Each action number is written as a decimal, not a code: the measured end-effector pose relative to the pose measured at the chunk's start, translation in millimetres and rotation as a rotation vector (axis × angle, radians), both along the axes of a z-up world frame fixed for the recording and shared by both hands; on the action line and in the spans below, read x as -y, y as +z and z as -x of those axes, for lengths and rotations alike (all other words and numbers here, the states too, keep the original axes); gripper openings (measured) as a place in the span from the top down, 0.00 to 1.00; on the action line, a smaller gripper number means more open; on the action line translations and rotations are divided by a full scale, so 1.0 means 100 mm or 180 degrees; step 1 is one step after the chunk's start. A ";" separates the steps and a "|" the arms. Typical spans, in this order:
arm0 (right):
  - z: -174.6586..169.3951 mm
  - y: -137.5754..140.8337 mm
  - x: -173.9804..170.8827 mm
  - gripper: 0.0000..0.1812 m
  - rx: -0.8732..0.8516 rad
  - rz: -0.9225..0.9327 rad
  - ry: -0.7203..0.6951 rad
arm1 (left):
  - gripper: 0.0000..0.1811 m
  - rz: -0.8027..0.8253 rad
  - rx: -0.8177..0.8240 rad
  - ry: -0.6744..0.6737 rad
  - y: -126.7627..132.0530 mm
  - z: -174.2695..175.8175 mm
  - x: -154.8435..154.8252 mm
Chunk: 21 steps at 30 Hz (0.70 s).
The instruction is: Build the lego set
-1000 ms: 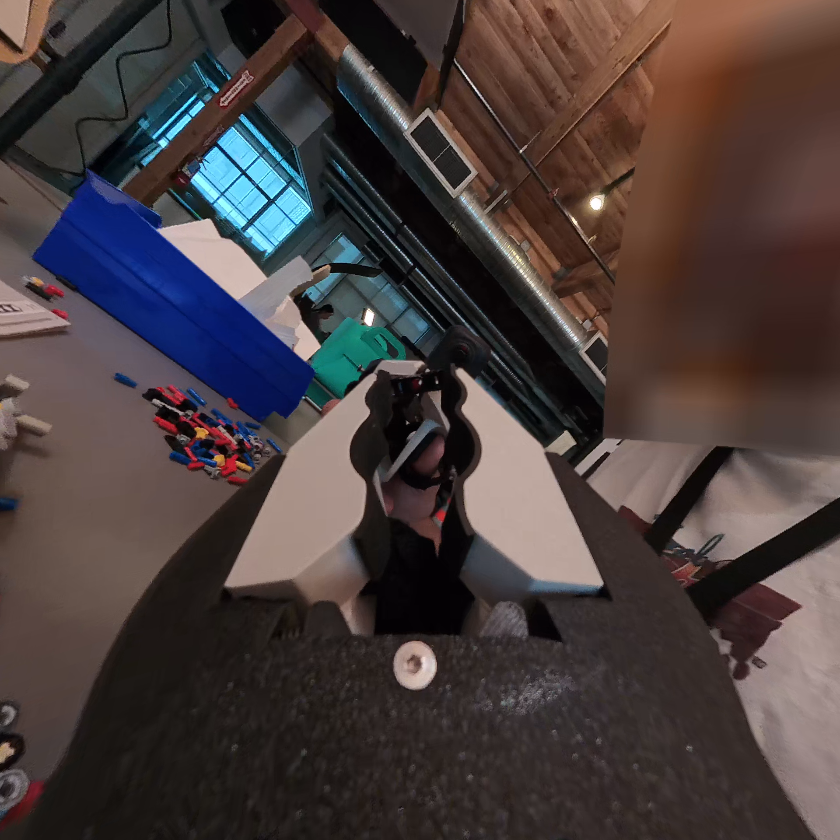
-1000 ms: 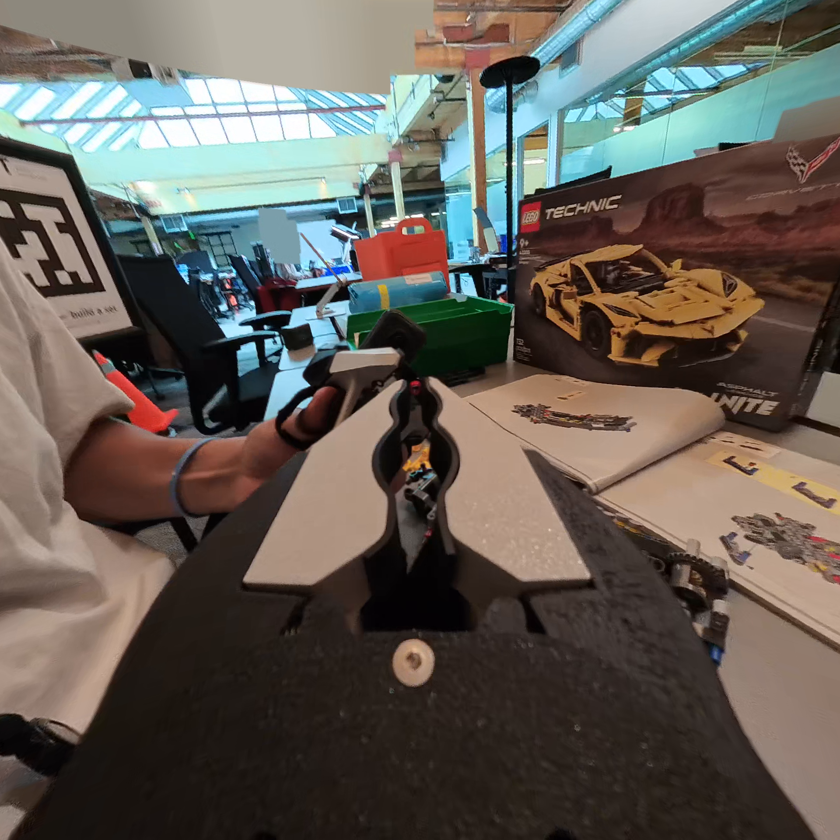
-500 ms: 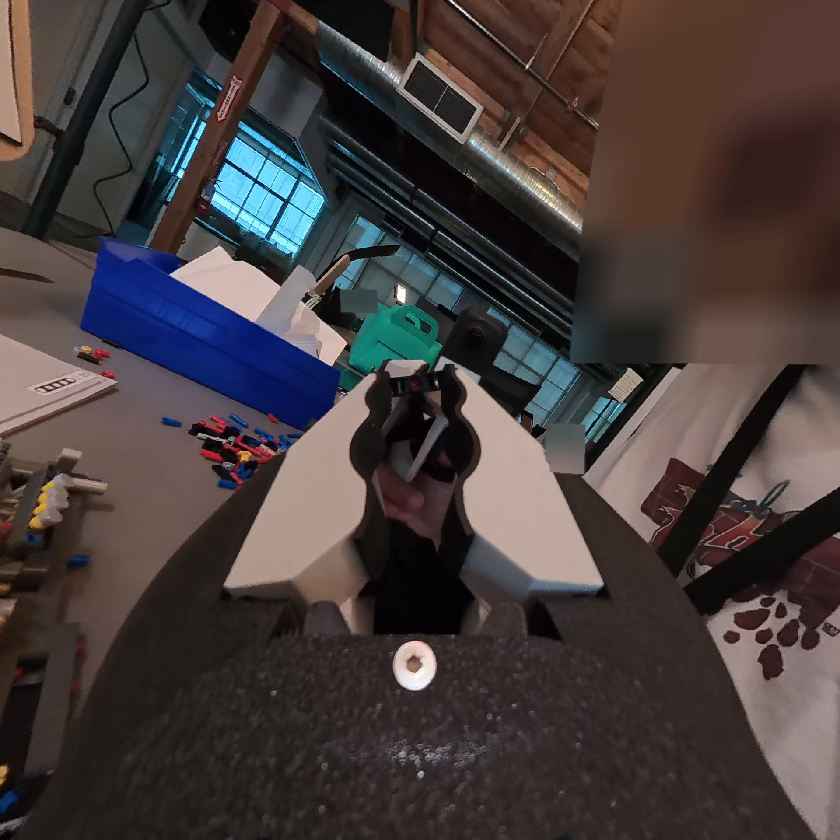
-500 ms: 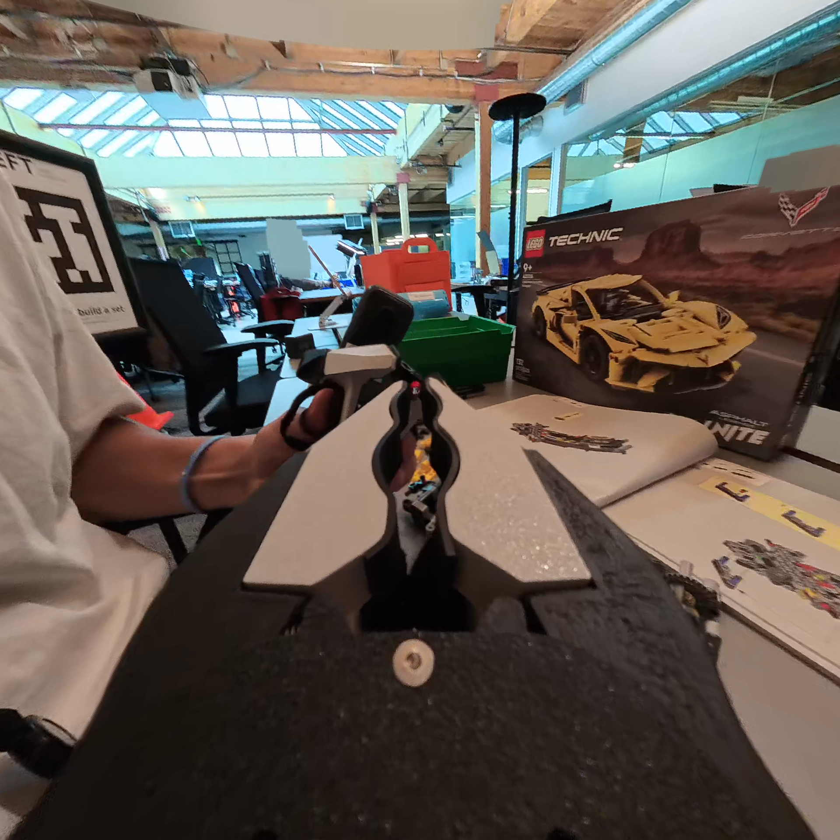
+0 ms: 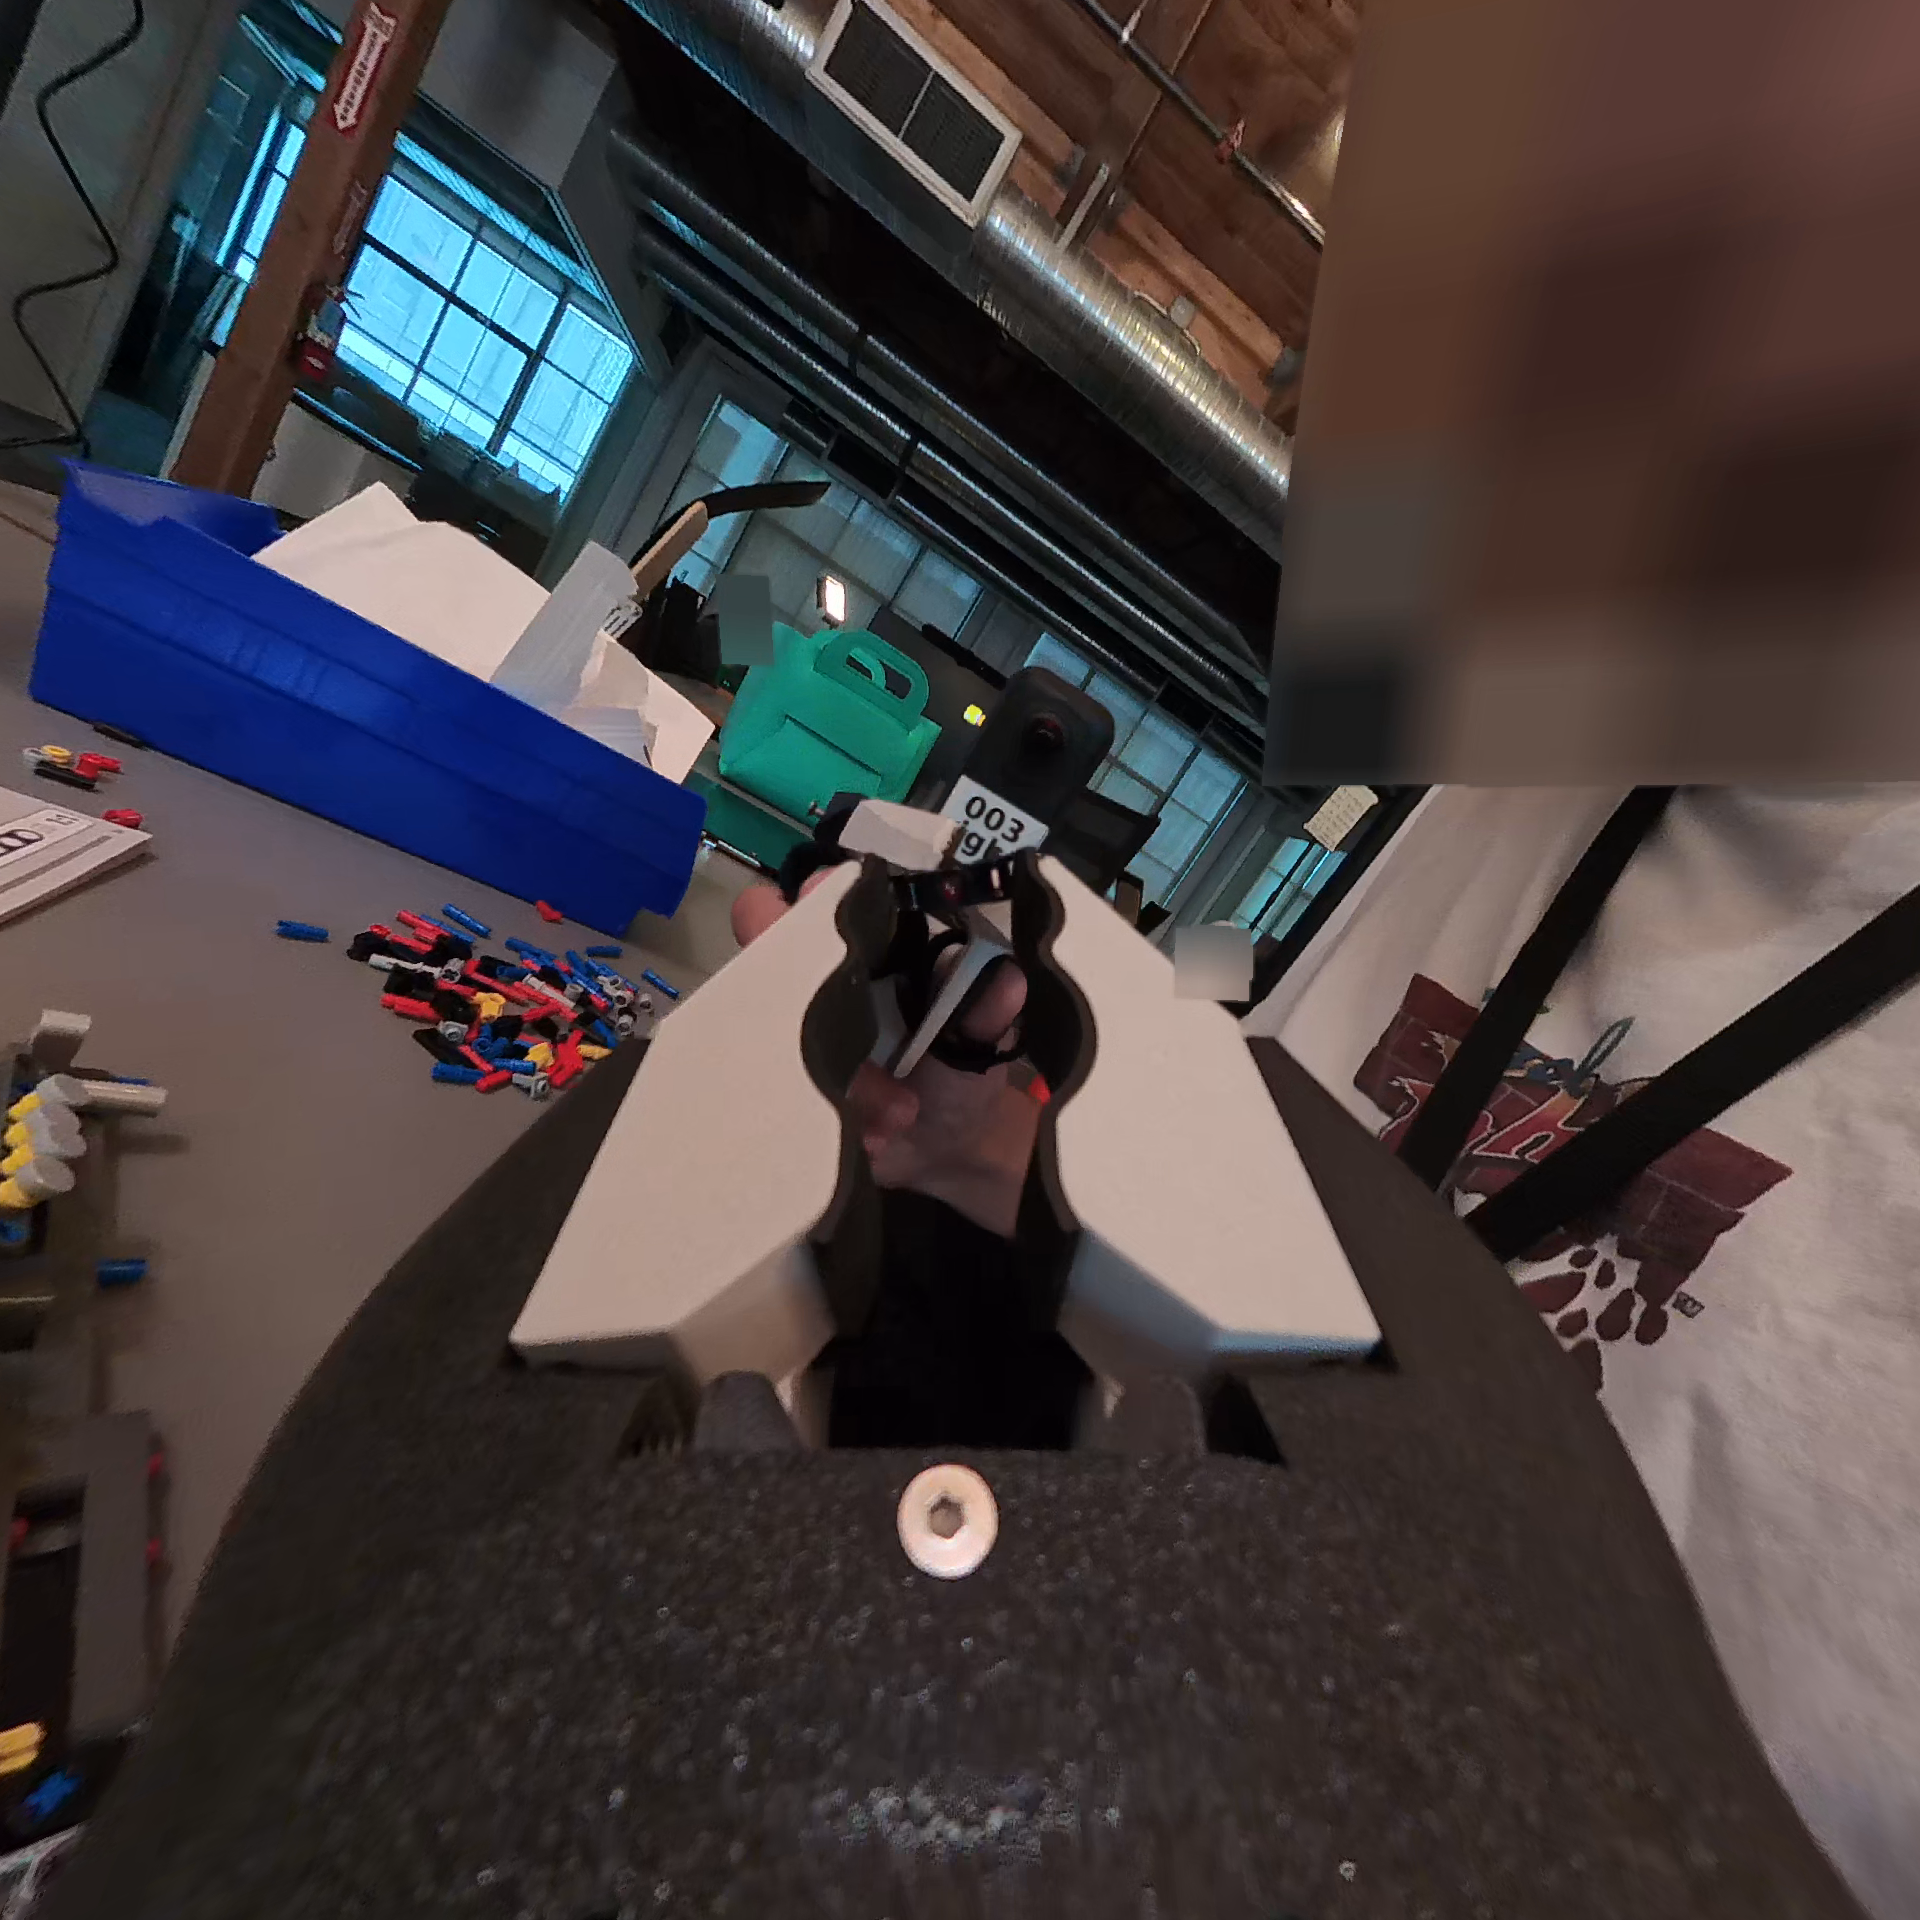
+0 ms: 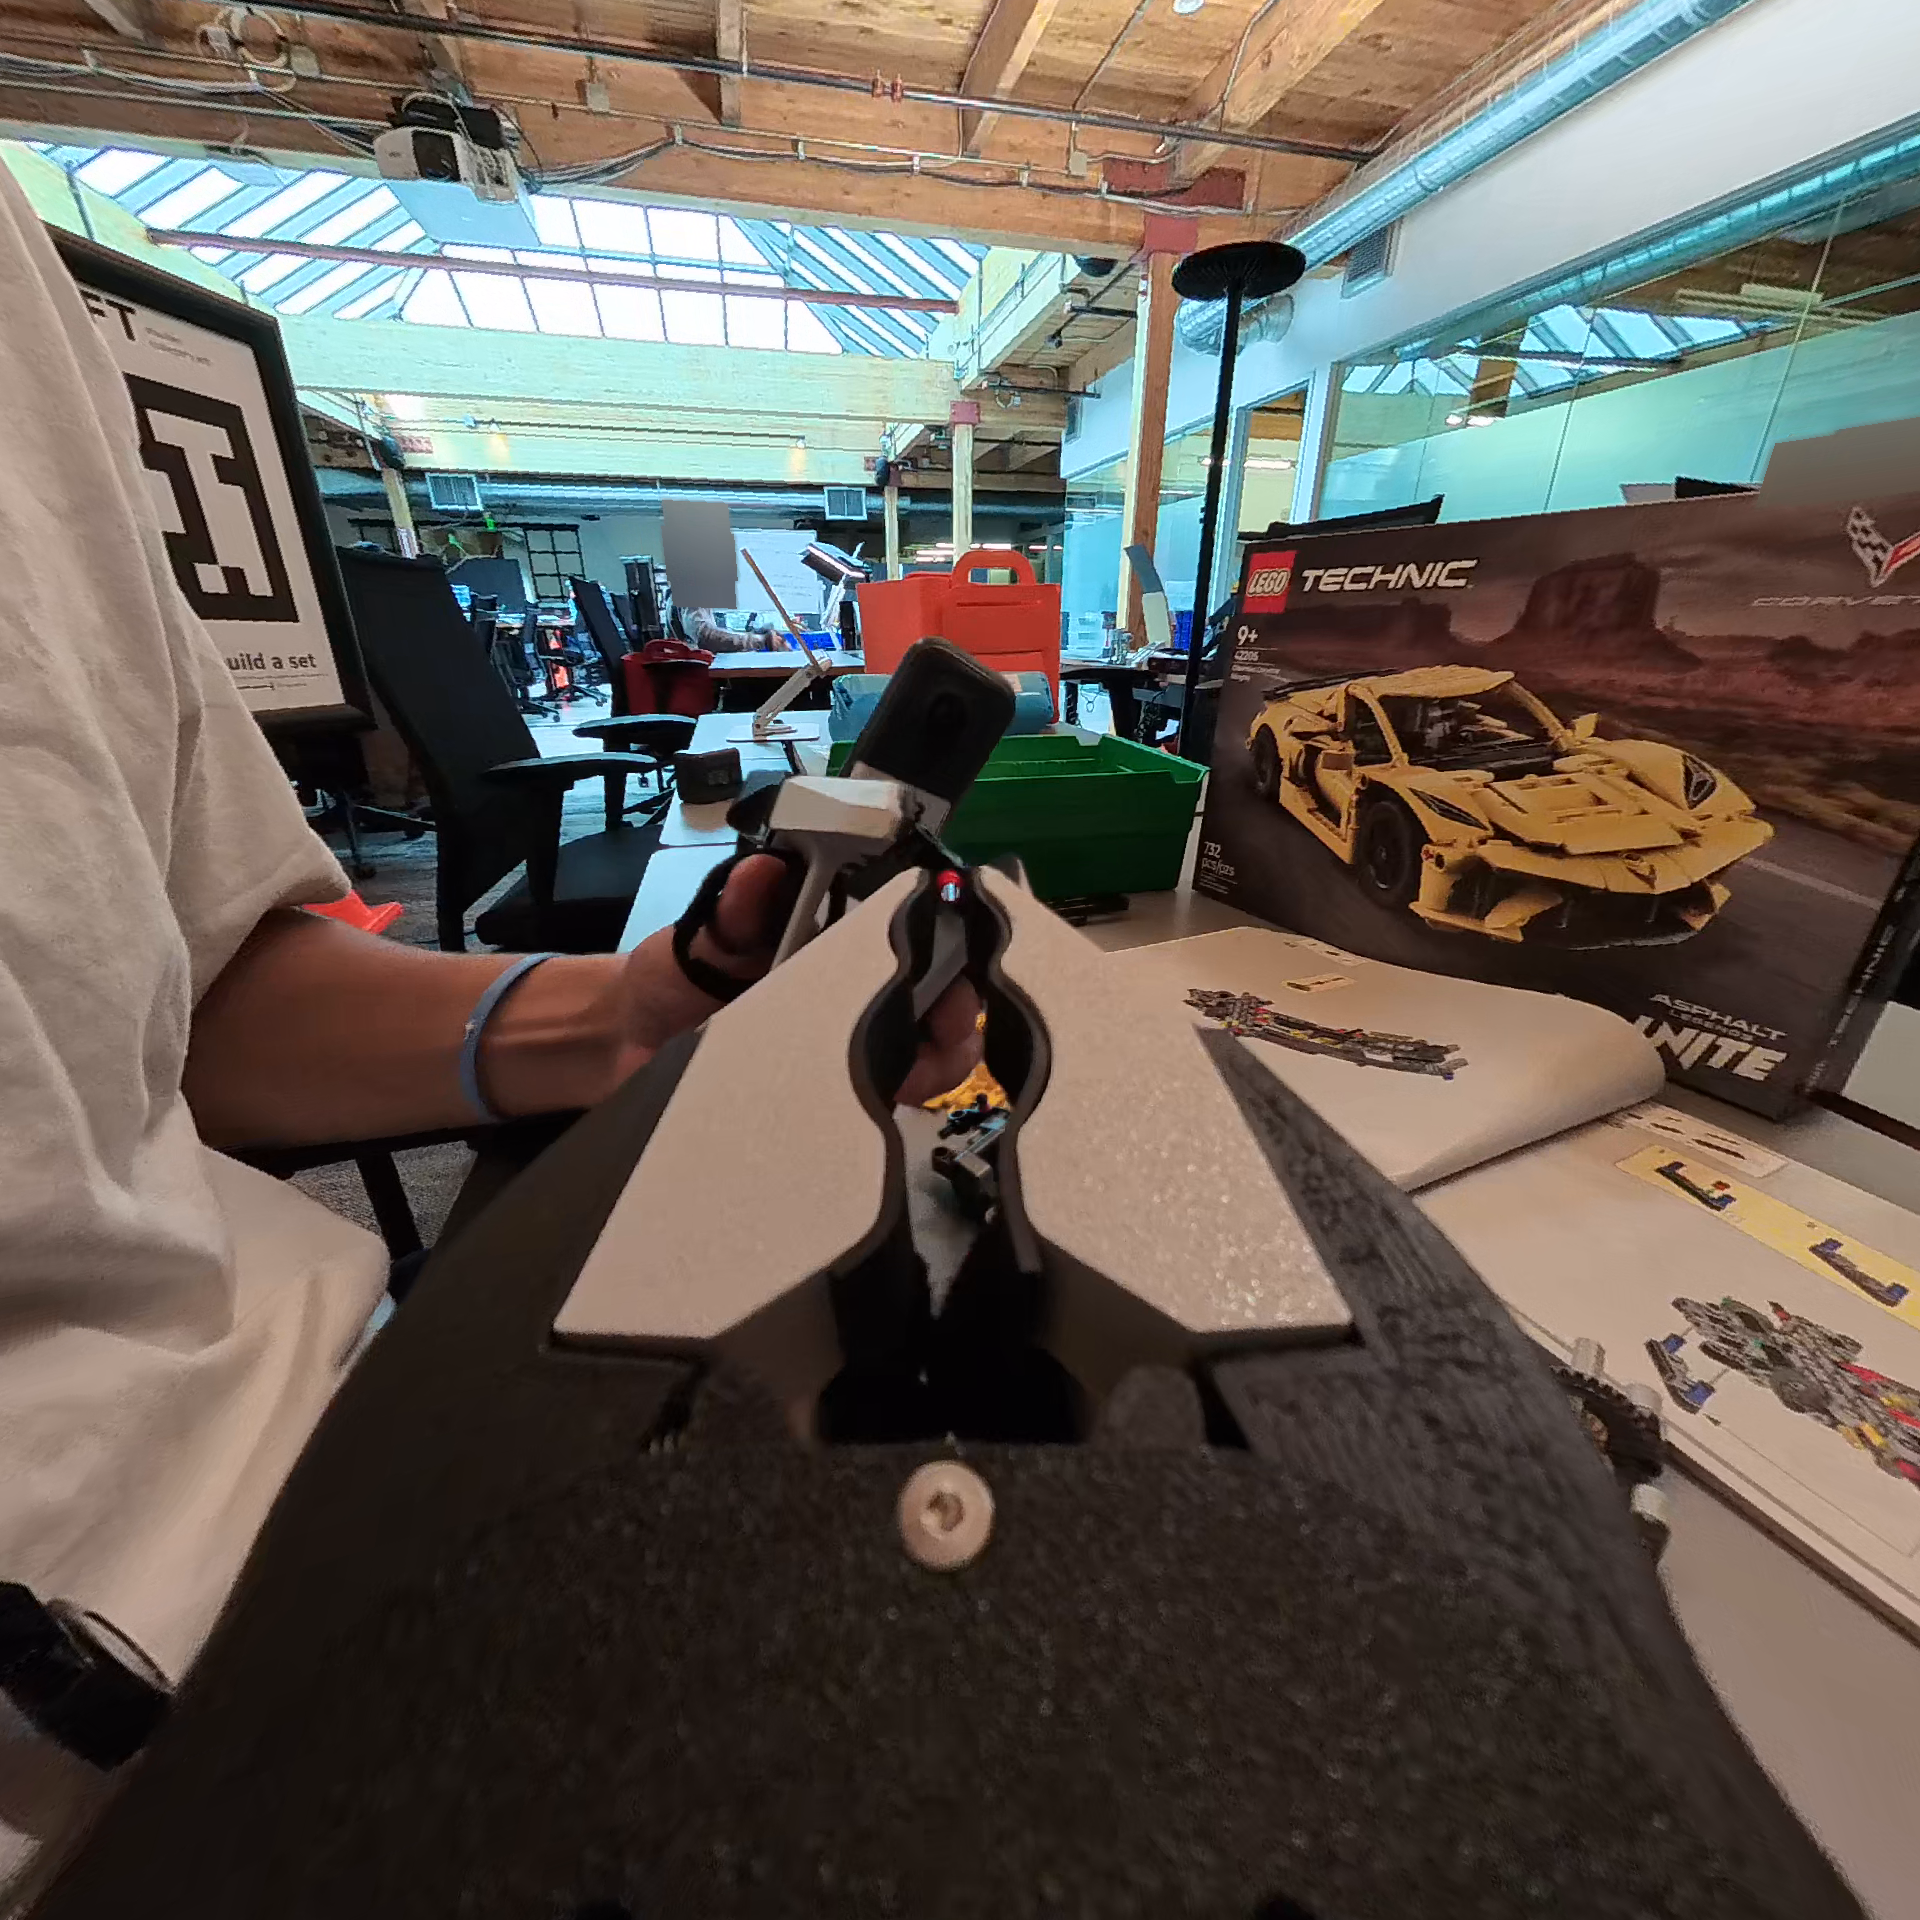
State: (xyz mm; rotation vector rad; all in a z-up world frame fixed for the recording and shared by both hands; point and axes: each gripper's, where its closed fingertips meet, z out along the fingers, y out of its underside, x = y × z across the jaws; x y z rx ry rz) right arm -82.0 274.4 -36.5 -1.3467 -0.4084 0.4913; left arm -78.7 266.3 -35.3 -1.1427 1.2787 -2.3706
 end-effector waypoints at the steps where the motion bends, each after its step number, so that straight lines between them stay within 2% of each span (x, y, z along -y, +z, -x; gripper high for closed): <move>1: 0.01 0.00 0.00 0.98 0.0001 0.0002 0.0010 | 0.89 -0.0031 -0.0009 -0.0023 0.00 0.01 0.00; 14: 0.00 -0.06 -0.04 0.98 0.0155 0.0040 -0.0093 | 0.82 -0.0031 -0.0209 -0.0207 -0.08 0.03 -0.05; 21: 0.03 -0.10 -0.05 0.98 0.0242 0.0066 -0.0081 | 0.84 -0.0048 -0.0239 -0.0328 -0.14 0.06 0.00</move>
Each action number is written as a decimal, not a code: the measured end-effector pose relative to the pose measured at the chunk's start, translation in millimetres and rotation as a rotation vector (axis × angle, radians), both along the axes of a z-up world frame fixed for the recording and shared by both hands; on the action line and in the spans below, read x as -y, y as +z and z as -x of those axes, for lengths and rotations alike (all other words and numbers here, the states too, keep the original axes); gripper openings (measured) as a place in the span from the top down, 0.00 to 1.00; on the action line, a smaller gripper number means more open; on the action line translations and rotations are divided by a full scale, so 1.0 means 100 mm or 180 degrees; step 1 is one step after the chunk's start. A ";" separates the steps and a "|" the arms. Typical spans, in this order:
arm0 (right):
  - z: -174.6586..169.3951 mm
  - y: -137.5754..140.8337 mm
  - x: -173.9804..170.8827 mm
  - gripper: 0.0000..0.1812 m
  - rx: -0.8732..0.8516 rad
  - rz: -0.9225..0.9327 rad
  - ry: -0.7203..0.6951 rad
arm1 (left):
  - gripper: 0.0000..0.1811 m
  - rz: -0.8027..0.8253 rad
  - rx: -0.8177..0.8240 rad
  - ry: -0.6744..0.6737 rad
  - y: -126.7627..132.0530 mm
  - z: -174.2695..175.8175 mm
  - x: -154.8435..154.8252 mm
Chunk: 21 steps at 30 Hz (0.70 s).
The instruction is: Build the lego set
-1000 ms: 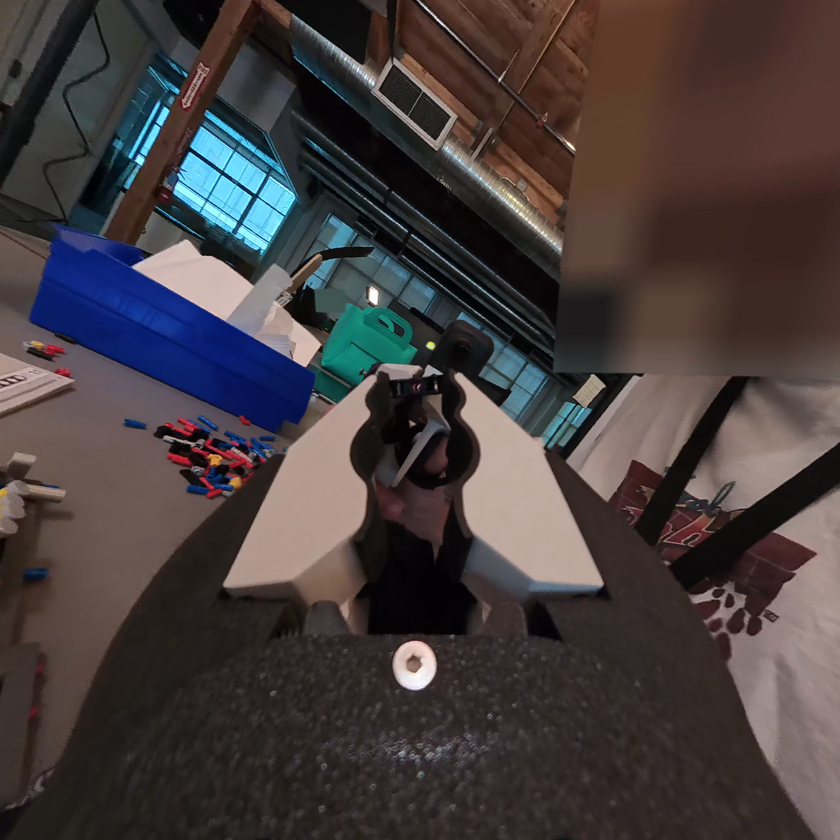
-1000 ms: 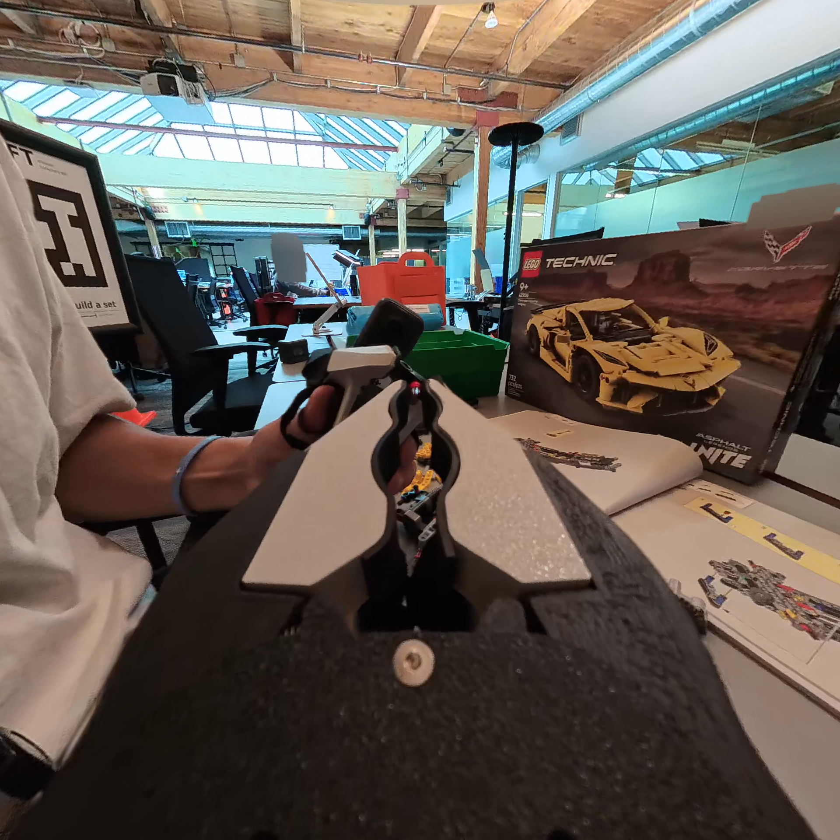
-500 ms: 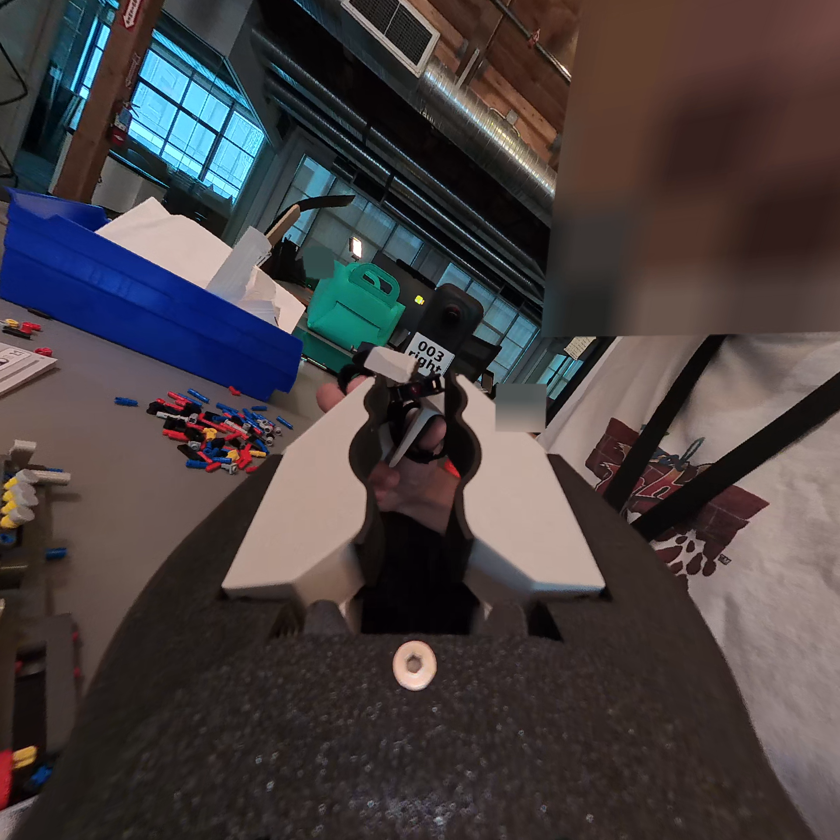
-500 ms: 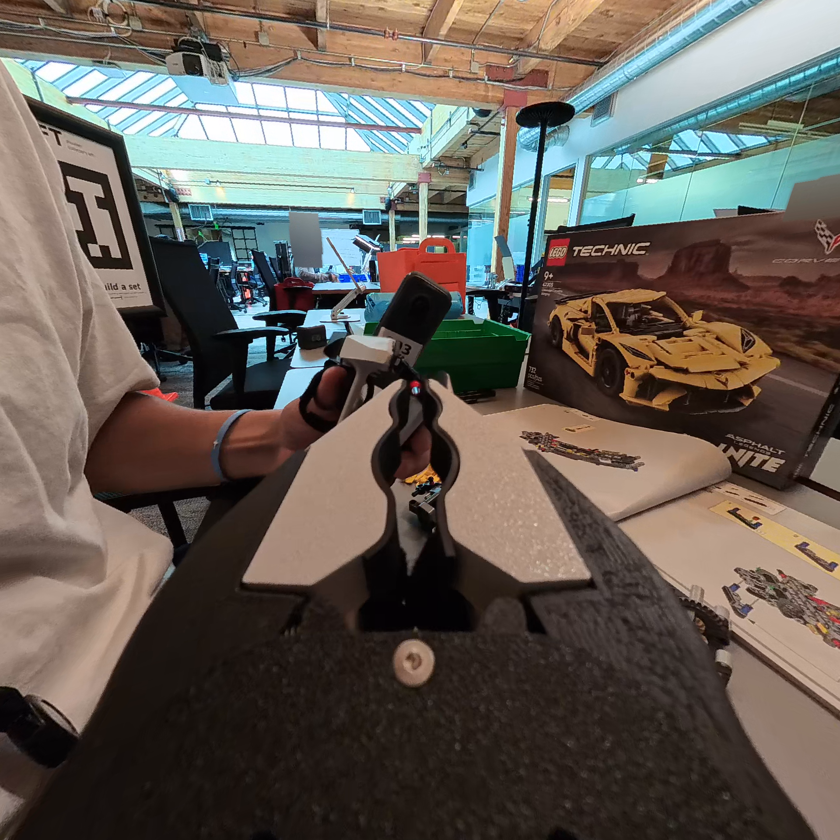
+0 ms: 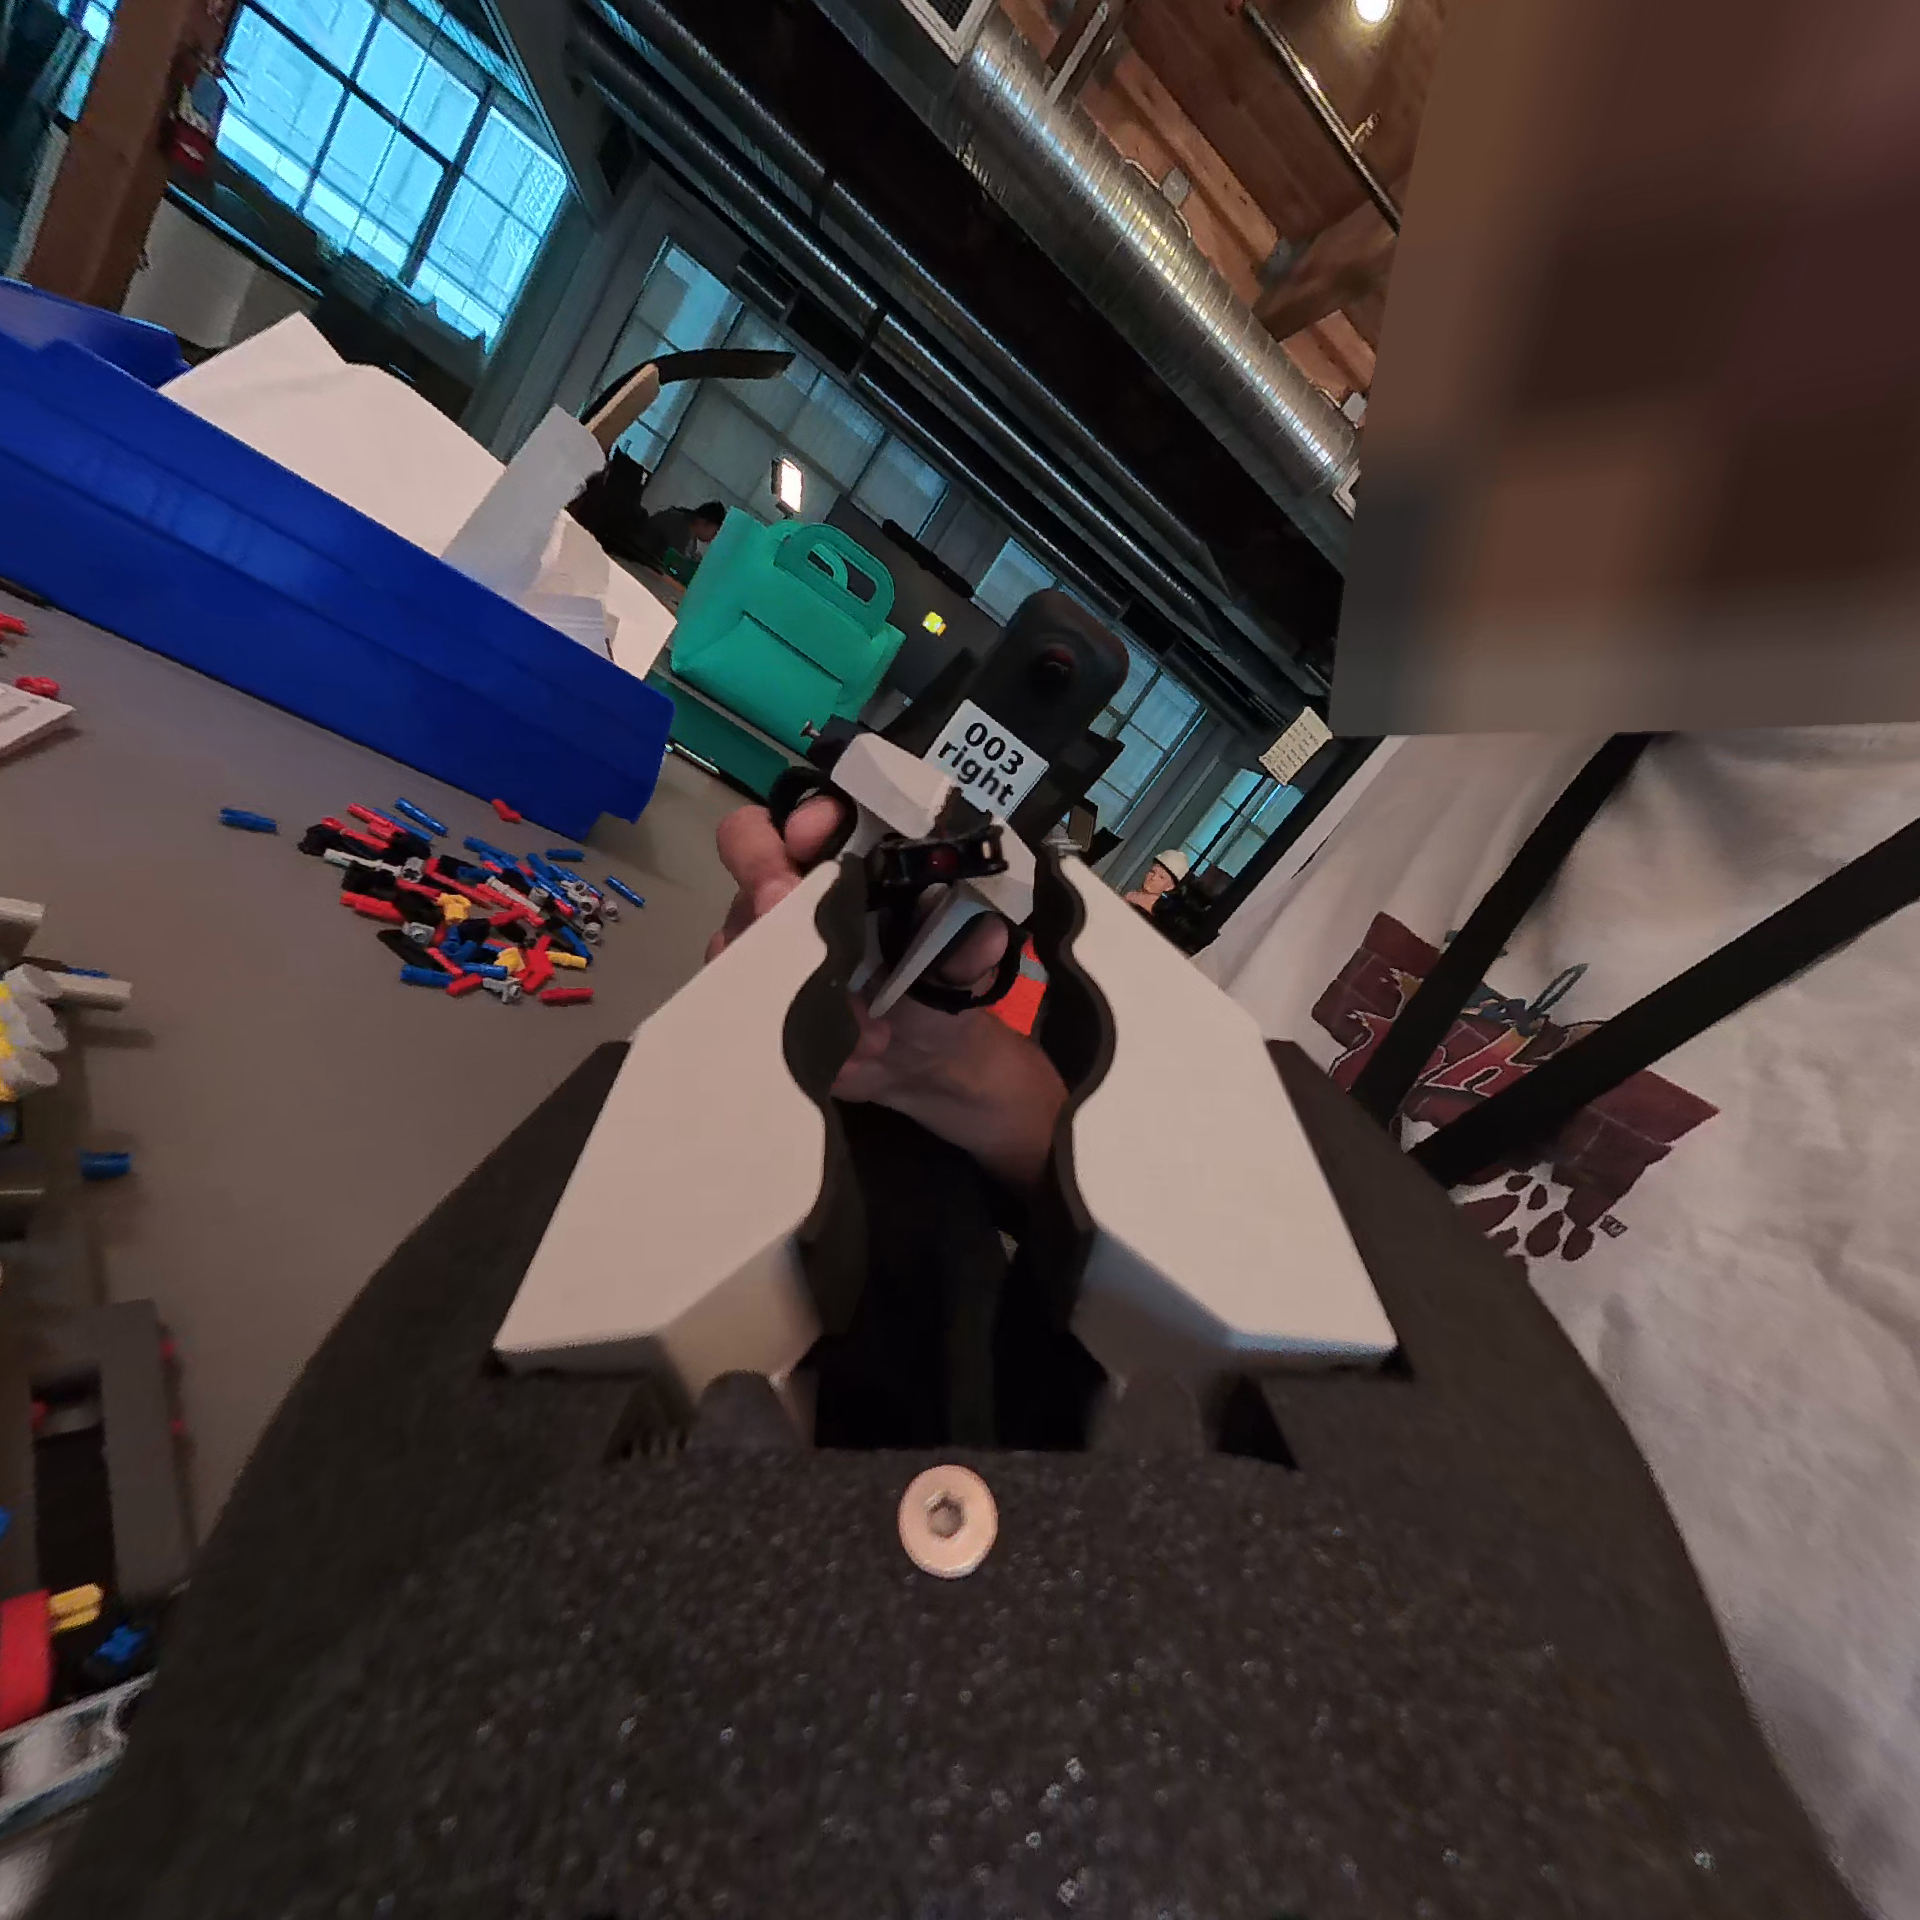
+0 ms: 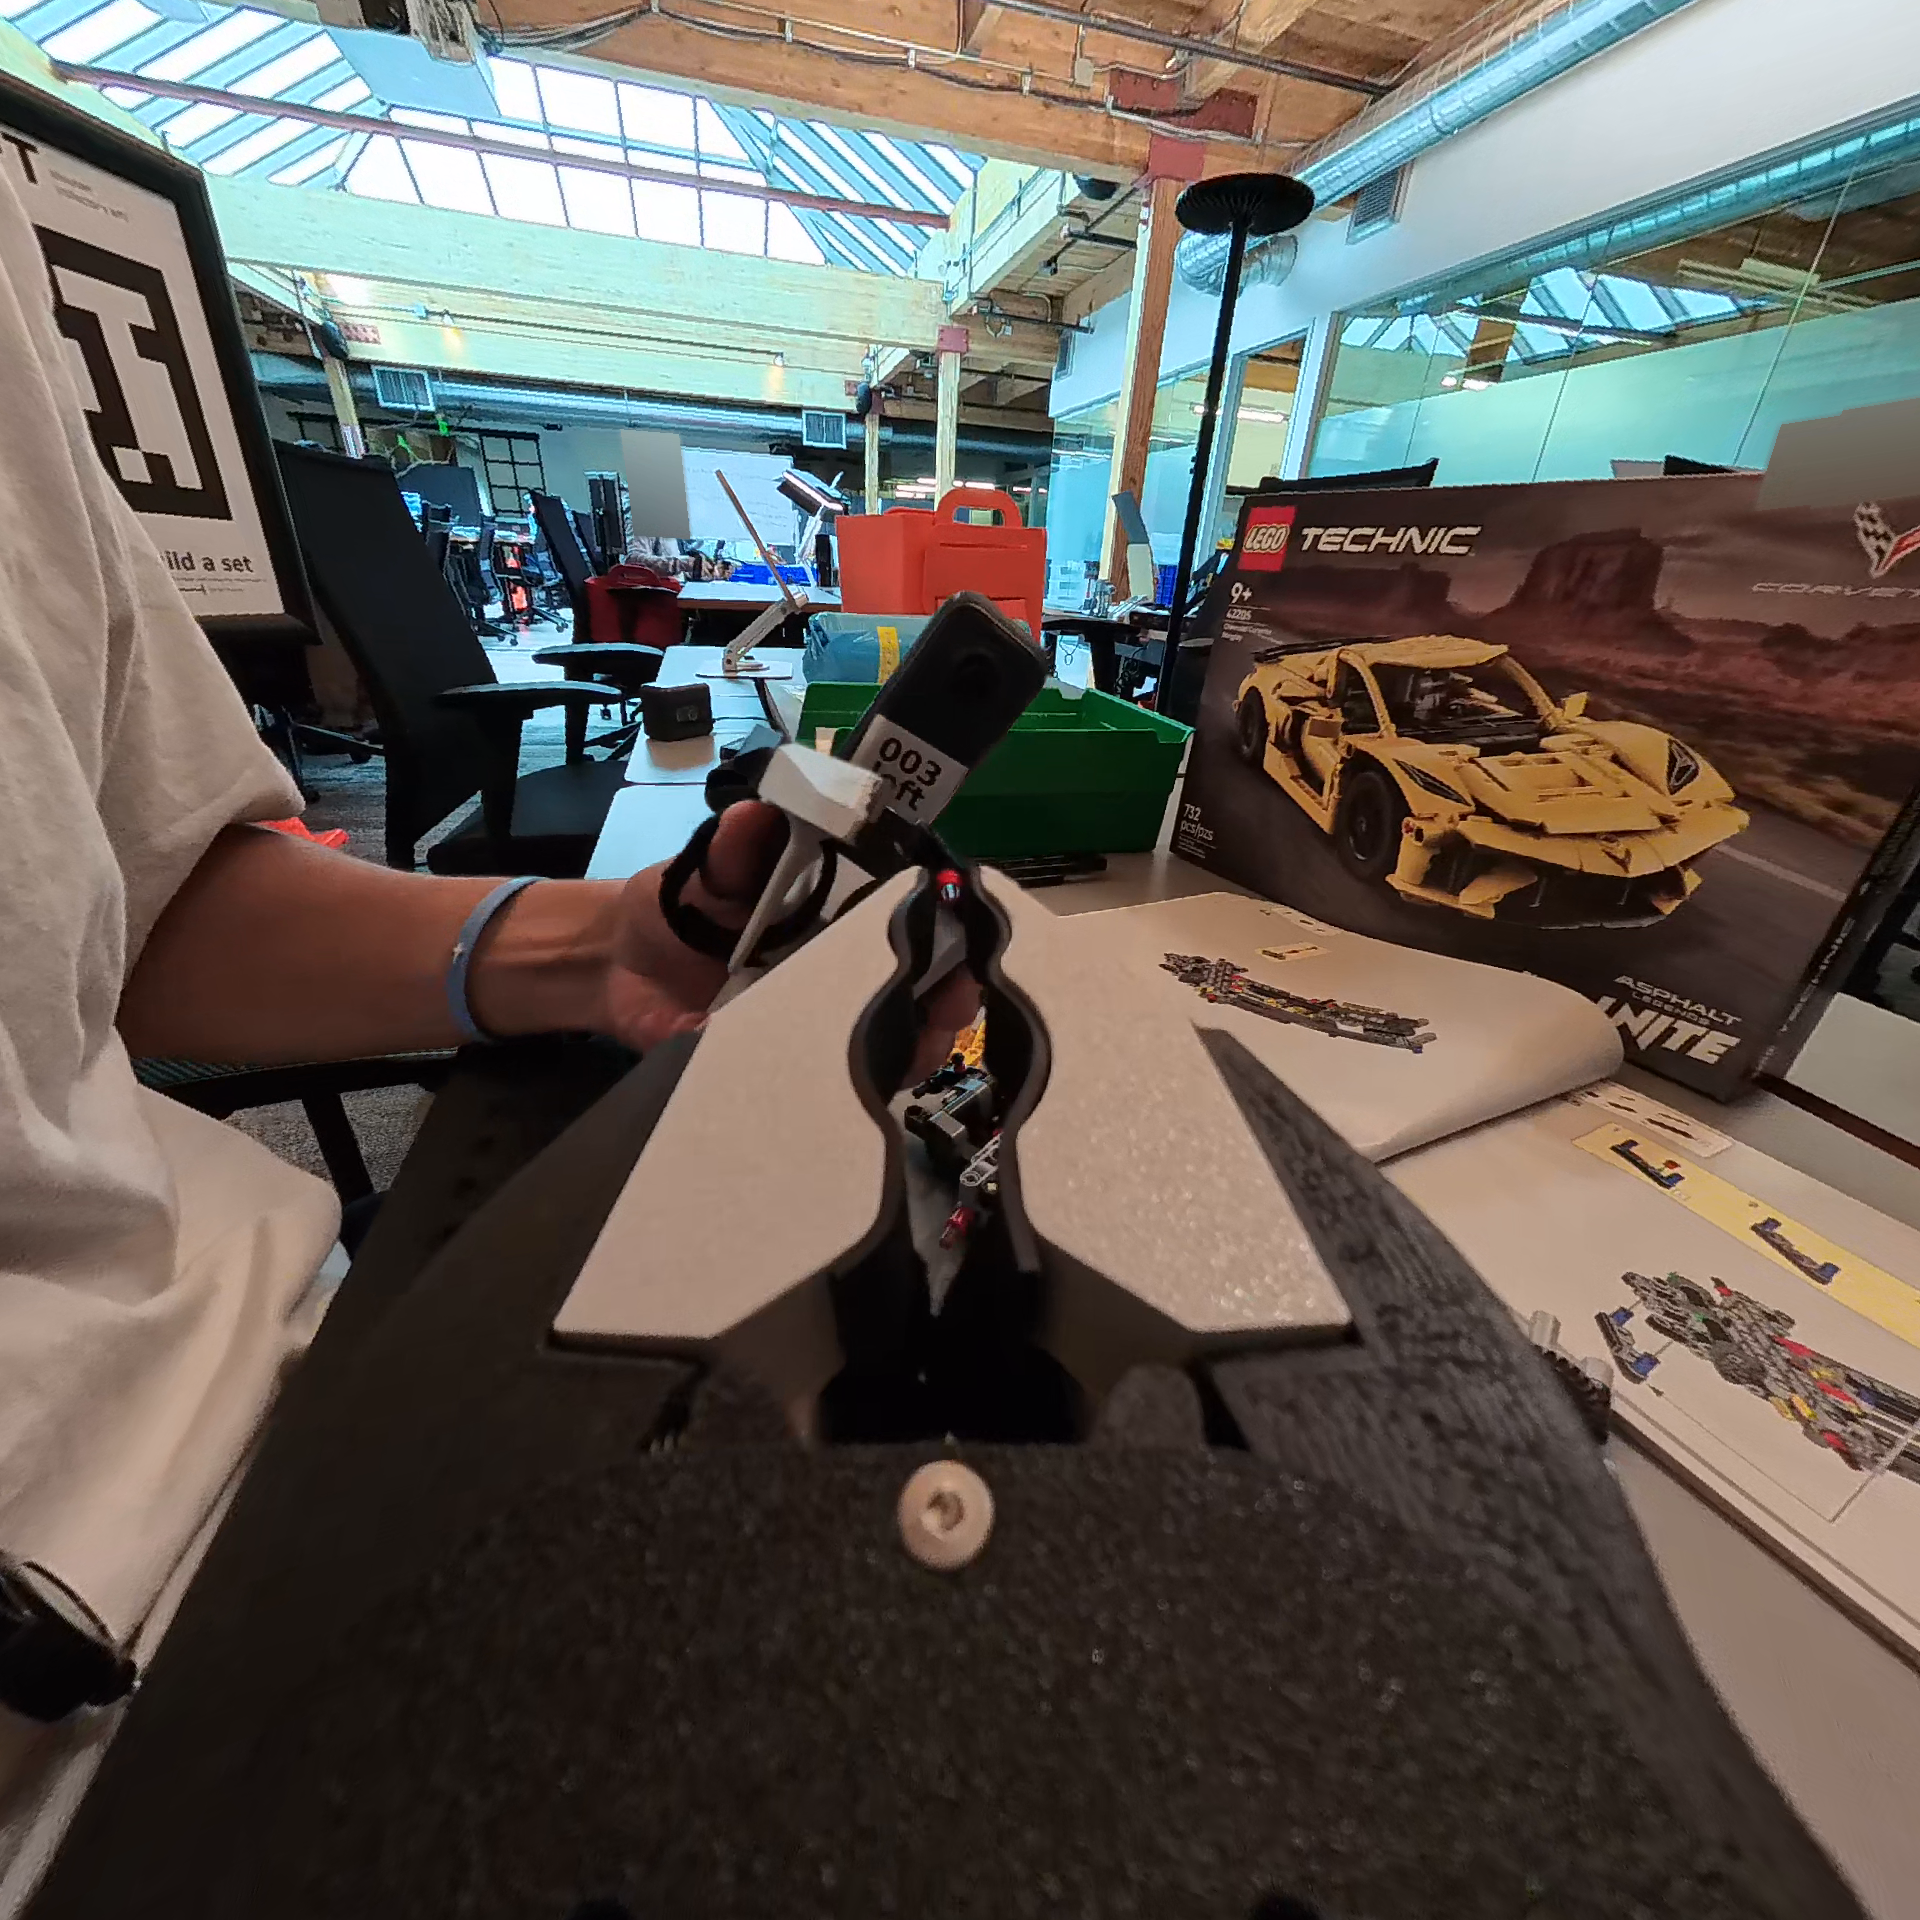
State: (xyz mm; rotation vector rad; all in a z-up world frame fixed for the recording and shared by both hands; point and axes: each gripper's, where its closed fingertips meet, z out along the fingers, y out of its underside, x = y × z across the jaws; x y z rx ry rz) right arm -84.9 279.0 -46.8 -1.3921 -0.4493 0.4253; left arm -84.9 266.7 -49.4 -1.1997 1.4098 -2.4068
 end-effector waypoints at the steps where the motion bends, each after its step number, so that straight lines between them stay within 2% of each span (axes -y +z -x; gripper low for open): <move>1: -0.01 0.00 0.00 0.98 -0.0005 0.0000 -0.0003 | 0.85 0.0012 0.0042 0.0011 0.01 0.01 0.00; 9: -0.03 -0.01 0.00 0.98 -0.0038 -0.0005 0.0026 | 0.84 0.0039 -0.0012 0.0074 -0.05 0.01 -0.10; 21: 0.00 -0.06 -0.02 0.98 0.0156 -0.0047 -0.0038 | 0.86 -0.0153 -0.0071 0.0039 -0.12 -0.01 -0.04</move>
